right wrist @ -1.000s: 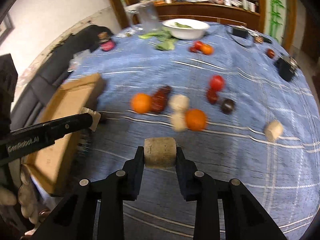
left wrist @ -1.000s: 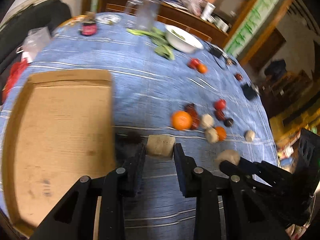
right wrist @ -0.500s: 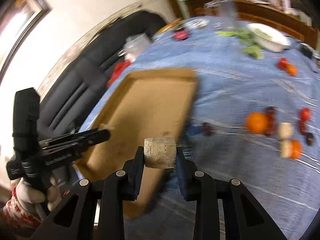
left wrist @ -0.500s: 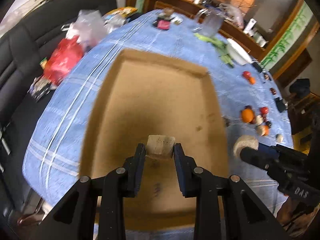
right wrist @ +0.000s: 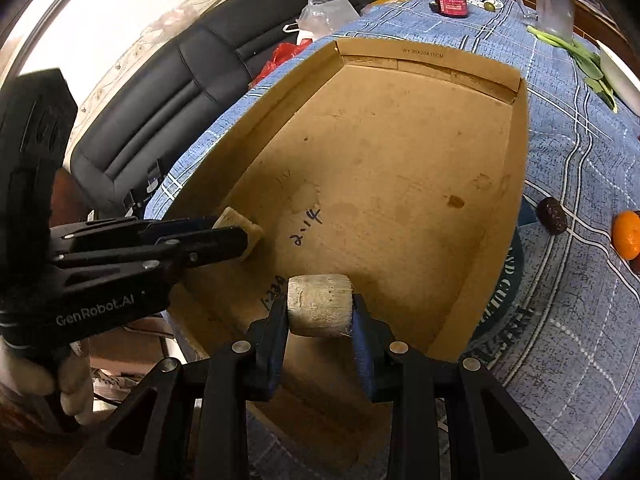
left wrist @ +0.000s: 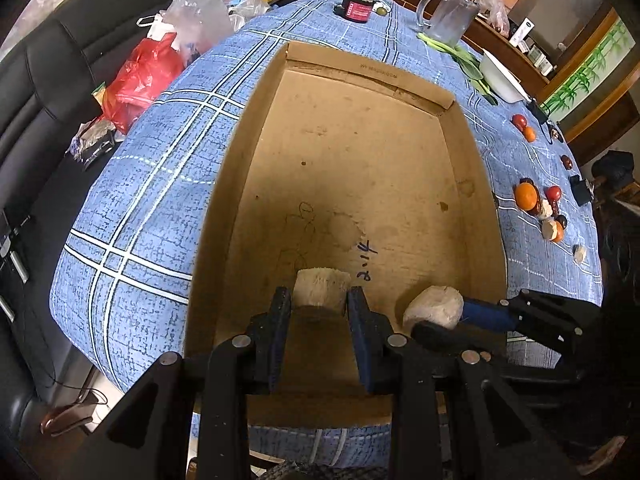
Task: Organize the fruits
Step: 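Carry both beige pieces over the cardboard box and open both tools, then move both open tools back toward the beige cubes on the table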
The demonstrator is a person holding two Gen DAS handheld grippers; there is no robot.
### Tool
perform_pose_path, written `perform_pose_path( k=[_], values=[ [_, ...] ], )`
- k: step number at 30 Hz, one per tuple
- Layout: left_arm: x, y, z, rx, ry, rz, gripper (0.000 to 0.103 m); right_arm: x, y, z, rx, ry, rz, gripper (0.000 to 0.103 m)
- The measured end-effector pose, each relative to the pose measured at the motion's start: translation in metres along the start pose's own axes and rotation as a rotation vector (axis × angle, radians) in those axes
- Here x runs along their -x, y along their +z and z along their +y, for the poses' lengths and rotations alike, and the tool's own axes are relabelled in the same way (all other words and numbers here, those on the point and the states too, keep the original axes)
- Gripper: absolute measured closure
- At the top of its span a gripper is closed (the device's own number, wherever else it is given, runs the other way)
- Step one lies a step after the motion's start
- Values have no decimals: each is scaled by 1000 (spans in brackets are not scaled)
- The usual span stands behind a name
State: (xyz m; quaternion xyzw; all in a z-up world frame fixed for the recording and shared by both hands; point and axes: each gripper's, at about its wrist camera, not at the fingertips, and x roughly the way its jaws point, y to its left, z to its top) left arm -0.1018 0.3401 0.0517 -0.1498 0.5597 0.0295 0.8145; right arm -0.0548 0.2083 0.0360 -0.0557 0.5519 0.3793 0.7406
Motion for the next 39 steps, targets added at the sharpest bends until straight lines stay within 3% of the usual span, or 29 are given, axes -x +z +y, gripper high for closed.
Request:
perform_pose_path(
  k=[2, 5, 7, 11, 20, 23, 29, 39],
  values=[
    [-4, 1, 2, 18, -8, 6, 72, 0, -2, 4, 19, -13, -4, 69],
    [-9, 1, 9, 53, -13, 14, 59, 0, -3, 6, 38, -21, -5, 68],
    [-10, 3, 11, 65, -22, 14, 59, 2, -3, 10, 51, -17, -12, 67],
    [-6, 7, 10, 50, -11, 5, 59, 16, 0, 13, 74, -31, -61, 38],
    [18, 27, 3, 82, -42, -62, 59, 54, -13, -19, -36, -78, -149, 37],
    [23, 36, -16, 64, -72, -80, 55, 70, -25, -45, -121, -104, -175, 37],
    [7, 39, -81, -71, -137, -45, 55, 102, -63, -105, -313, -172, -215, 37],
    [-20, 31, -191, -267, -233, 15, 55, 181, -168, -196, -620, -339, -277, 38]
  ],
)
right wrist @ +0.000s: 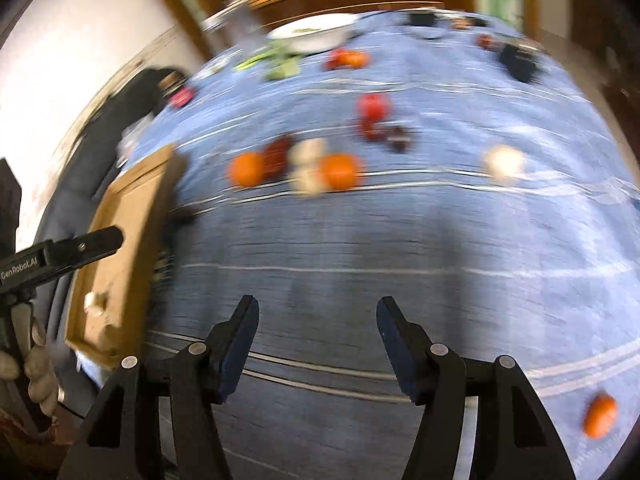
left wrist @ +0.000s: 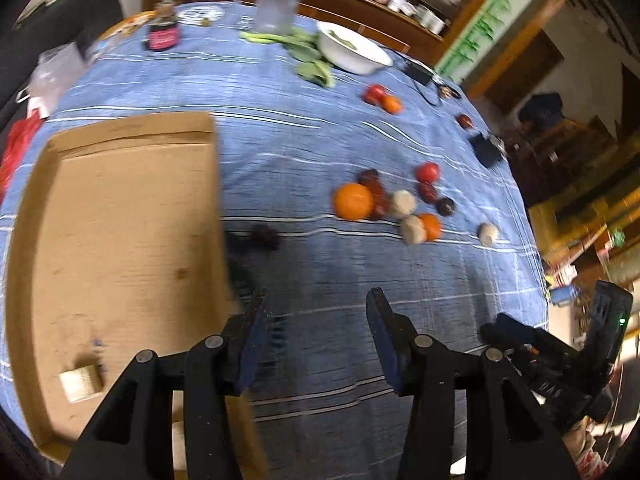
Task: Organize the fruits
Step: 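Move both open tools back toward the beige cubes on the table, then grasp a beige cube with the left tool while the right tool grasps another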
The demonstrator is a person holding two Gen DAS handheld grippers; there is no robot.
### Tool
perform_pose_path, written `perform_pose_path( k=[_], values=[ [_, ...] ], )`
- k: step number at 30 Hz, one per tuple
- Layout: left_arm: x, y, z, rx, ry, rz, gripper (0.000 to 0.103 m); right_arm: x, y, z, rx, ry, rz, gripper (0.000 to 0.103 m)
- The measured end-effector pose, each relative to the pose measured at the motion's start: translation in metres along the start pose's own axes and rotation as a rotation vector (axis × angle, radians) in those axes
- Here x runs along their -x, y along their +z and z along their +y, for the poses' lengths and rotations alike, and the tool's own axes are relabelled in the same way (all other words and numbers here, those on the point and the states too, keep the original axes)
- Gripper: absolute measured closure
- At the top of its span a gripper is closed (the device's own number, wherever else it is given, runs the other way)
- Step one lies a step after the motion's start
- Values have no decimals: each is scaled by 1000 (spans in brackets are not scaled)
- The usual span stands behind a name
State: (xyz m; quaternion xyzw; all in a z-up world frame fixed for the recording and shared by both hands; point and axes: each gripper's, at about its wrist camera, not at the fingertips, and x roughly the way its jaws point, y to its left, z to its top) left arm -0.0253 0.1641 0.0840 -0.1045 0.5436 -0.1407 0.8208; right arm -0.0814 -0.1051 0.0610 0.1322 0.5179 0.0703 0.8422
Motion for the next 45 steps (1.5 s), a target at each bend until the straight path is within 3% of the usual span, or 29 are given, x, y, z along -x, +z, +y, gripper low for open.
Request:
perform_pose_path(
  k=[7, 11, 15, 25, 30, 34, 38, 42, 44, 45],
  values=[
    [-40, 0, -35, -9, -34, 68, 55, 68, -26, -101, -160, -237, -87, 38],
    [-56, 1, -50, -12, -30, 81, 55, 81, -43, -144, -232, -296, -68, 37],
    [-65, 7, -52, -20, 17, 64, 55, 73, -55, -161, -260, -282, -31, 37],
    [-93, 51, -36, -58, 127, 43, 55, 49, -62, -152, -204, -266, 11, 38],
    [-85, 52, -56, -92, 68, 25, 55, 55, -54, -149, -195, -288, -19, 38],
    [-97, 41, -80, -144, 21, 59, 55, 52, -27, -138, -157, -245, -55, 38],
    [-109, 34, -100, -188, -17, 69, 55, 23, 16, -120, -118, -125, -58, 38],
    [-126, 35, -108, -194, -26, 64, 57, -11, 57, -93, -36, -104, -67, 38],
    [-133, 37, -109, -197, -25, 67, 70, -24, 72, -81, 5, -92, -64, 38],
    [-136, 37, -110, -199, -18, 65, 71, -30, 79, -76, 31, -96, -62, 38]
  ],
)
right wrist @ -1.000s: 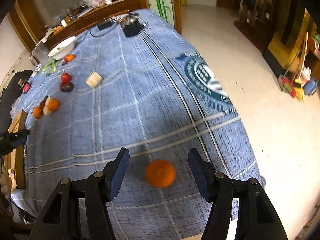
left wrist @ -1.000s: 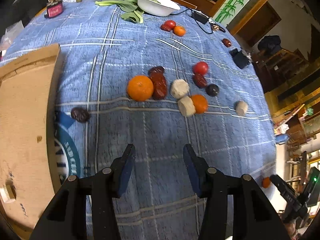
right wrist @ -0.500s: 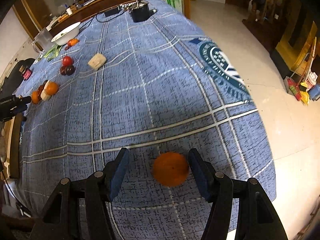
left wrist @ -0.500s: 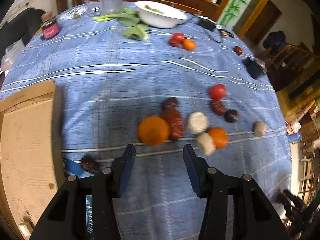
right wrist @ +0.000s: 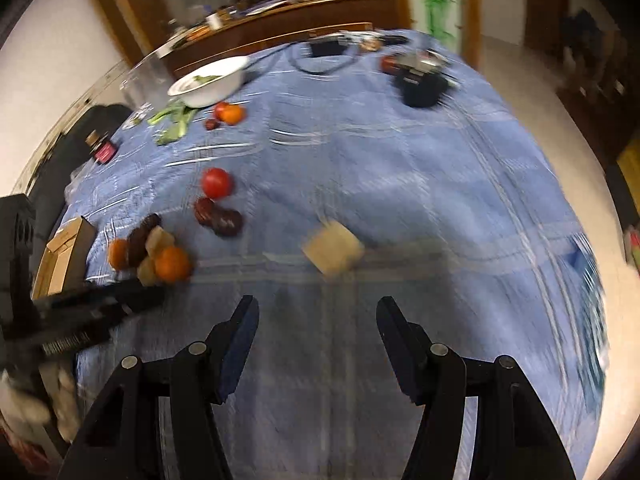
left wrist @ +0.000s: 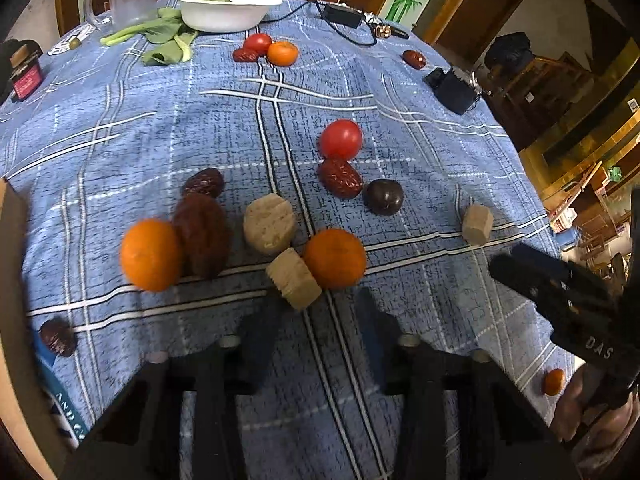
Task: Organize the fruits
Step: 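Grasp a beige cube with the left tool while the right tool grasps another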
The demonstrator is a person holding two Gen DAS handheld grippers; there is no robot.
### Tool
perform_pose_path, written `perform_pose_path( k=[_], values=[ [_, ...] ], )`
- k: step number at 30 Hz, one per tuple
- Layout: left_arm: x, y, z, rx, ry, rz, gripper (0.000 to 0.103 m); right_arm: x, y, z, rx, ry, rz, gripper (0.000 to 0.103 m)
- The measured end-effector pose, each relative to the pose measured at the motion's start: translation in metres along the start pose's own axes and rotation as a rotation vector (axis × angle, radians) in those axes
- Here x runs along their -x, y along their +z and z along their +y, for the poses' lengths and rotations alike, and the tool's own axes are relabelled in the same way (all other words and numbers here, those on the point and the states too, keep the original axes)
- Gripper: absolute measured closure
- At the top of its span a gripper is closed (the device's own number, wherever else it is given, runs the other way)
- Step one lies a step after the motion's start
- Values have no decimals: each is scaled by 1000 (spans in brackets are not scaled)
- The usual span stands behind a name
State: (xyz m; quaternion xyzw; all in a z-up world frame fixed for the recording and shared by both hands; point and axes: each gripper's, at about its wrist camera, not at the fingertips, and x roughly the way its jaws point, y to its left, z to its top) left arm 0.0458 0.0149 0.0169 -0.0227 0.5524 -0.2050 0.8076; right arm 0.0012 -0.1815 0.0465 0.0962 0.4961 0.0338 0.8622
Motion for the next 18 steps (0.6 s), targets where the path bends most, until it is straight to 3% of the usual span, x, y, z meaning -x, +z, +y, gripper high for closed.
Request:
perform_pose_path(
  k=[9, 13, 16, 18],
  values=[
    [3, 2, 17, 43, -41, -32, 81, -26, 19, 12, 154, -81, -10, 37],
    [0, 6, 13, 36, -25, -43, 80, -34, 23, -5, 126, -96, 11, 37],
    [-4, 12, 5, 17, -11, -47, 80, -40, 22, -15, 81, -69, 38, 44],
    [-5, 13, 4, 9, -3, -55, 80, -39, 22, -13, 90, -78, 31, 55]
  ],
)
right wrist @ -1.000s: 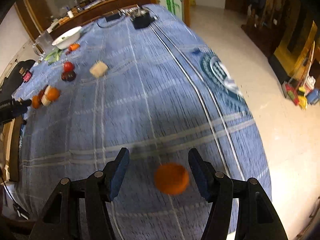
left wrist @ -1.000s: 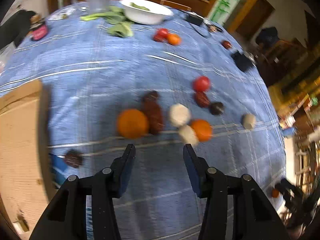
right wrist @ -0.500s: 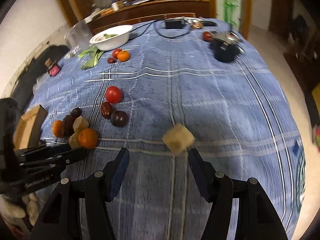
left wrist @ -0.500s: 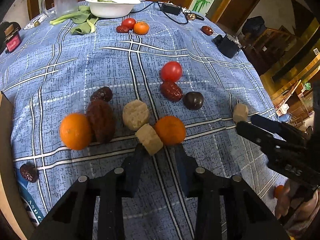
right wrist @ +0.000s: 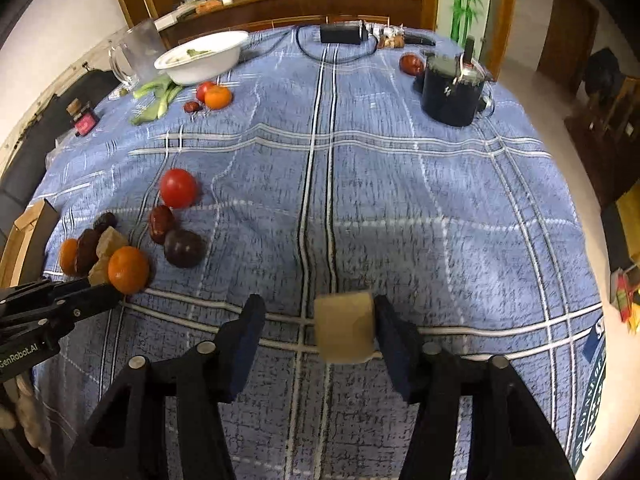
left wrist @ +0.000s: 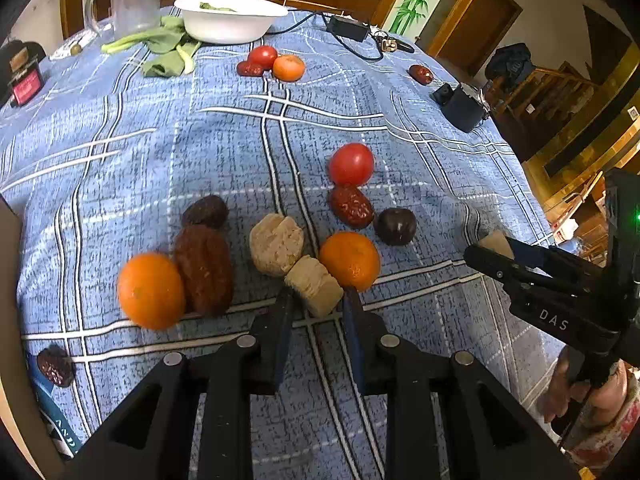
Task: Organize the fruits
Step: 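Grasp a beige cube with the left tool while the right tool grasps another, then carry both beige cubes into the cardboard box and open both tools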
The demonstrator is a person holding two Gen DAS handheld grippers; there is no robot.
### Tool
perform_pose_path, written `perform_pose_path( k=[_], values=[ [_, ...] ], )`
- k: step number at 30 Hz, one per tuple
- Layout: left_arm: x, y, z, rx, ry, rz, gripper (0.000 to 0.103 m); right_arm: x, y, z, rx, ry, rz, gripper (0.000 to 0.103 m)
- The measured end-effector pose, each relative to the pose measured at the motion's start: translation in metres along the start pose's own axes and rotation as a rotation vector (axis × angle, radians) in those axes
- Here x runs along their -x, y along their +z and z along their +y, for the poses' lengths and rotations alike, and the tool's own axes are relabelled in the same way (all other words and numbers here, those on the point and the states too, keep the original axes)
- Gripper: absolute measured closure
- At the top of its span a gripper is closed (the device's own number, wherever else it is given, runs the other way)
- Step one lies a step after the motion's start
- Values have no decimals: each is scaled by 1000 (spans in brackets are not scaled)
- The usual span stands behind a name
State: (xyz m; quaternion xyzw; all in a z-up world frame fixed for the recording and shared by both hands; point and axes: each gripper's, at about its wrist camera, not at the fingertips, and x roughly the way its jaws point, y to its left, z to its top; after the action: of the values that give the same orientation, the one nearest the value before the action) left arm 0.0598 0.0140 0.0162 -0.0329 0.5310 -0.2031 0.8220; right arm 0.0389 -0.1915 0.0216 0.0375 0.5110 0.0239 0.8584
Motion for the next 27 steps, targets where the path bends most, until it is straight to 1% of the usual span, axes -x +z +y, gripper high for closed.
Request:
perform_pose_path(
  k=[1, 2, 4, 8, 11, 14, 18, 23, 27],
  values=[
    [0, 0, 0, 3, 0, -5, 81, 1, 0, 1, -1, 4, -1, 61],
    [0, -1, 0, 7, -1, -7, 81, 1, 1, 0, -5, 6, 0, 68],
    [2, -2, 2, 15, -3, -10, 82, 2, 1, -1, -15, 19, 2, 71],
    [6, -5, 2, 16, 5, -17, 83, 5, -4, 0, -25, 36, 7, 71],
    [16, -7, 4, 25, 4, -32, 85, 9, -8, 4, -30, 51, 10, 71],
    [28, -9, 8, 37, 1, -49, 85, 13, -13, 11, -30, 66, 9, 71],
    [44, -15, 16, 55, -6, -70, 85, 20, -16, 27, -11, 88, 8, 71],
    [56, -23, 28, 75, -7, -78, 85, 26, -18, 53, 21, 108, 5, 71],
    [79, -29, 45, 100, -2, -101, 85, 35, -17, 79, 51, 145, 0, 71]
  ],
)
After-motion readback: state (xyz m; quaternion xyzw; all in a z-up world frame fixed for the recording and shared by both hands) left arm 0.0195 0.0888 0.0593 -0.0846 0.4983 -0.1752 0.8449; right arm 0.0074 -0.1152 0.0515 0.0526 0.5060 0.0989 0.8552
